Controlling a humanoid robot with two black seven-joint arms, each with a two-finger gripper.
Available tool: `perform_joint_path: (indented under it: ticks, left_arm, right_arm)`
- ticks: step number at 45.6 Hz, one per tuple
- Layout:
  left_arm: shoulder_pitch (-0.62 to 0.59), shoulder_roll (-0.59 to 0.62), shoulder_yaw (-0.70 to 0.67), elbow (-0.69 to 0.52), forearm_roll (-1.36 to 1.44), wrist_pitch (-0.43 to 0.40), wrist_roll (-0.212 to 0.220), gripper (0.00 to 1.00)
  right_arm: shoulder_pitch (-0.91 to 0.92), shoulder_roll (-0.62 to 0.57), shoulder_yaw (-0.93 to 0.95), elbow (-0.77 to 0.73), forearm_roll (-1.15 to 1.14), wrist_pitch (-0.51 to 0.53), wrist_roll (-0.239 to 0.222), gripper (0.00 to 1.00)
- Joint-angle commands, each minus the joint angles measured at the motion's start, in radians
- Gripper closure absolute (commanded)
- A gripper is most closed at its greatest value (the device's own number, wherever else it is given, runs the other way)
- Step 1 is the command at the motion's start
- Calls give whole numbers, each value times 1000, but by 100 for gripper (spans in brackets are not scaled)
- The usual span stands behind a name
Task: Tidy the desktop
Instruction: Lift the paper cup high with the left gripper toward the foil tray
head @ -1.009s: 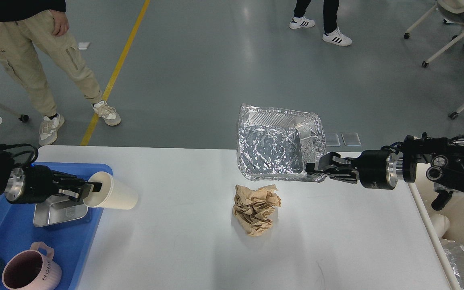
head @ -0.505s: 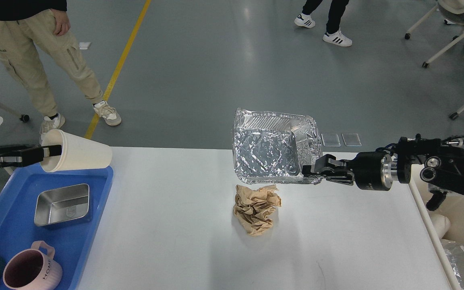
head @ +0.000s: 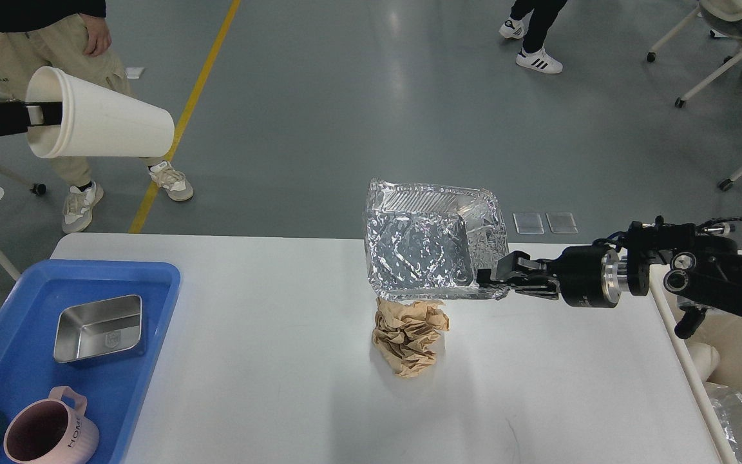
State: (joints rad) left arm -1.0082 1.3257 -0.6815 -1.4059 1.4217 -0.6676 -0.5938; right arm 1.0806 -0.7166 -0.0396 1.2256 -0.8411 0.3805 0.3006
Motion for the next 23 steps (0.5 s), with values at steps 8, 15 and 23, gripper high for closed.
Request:
perform_joint_path:
  ticks: [8, 15, 23]
  left_arm:
    - [-237, -243, 11, 8, 301, -184, 8, 93]
    - [-360, -385, 83, 19, 404, -218, 19, 93]
    - [-486, -540, 164, 70, 422, -224, 32, 93]
  right_arm:
    - [25, -4, -45, 5, -6, 9, -3, 100]
    - [36, -11, -83, 5, -16, 15, -3, 100]
    - [41, -12, -85, 6, -33, 15, -6, 100]
